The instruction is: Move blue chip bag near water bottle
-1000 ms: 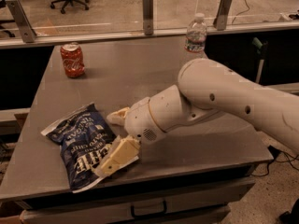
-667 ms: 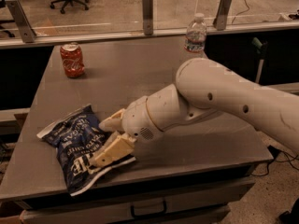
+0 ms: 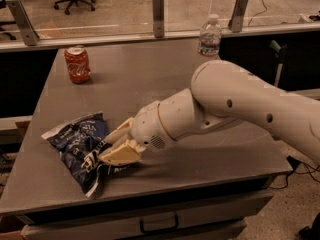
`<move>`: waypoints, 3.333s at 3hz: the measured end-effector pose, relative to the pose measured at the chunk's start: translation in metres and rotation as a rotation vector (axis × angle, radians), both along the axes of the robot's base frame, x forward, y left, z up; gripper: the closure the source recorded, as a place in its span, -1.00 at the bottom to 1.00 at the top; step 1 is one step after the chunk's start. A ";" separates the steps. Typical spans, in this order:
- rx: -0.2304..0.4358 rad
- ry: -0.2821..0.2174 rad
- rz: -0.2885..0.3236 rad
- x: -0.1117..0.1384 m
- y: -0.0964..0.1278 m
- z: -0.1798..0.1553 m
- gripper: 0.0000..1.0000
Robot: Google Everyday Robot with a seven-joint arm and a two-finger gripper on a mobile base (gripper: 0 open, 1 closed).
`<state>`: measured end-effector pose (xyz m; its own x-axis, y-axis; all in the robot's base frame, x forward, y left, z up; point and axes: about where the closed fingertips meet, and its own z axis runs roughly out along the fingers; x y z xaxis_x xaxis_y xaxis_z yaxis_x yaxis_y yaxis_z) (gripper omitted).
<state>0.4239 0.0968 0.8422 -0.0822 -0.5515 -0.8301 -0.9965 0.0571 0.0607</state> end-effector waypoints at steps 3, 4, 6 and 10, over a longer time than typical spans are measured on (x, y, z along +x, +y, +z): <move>-0.071 -0.188 -0.089 0.002 -0.042 0.076 1.00; -0.100 -0.225 -0.124 0.009 -0.069 0.087 1.00; -0.140 -0.329 -0.236 0.028 -0.176 0.120 1.00; -0.127 -0.307 -0.322 0.085 -0.336 0.073 1.00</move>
Offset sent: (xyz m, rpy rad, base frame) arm 0.0064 -0.0833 0.1433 -0.1405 -0.3448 -0.1559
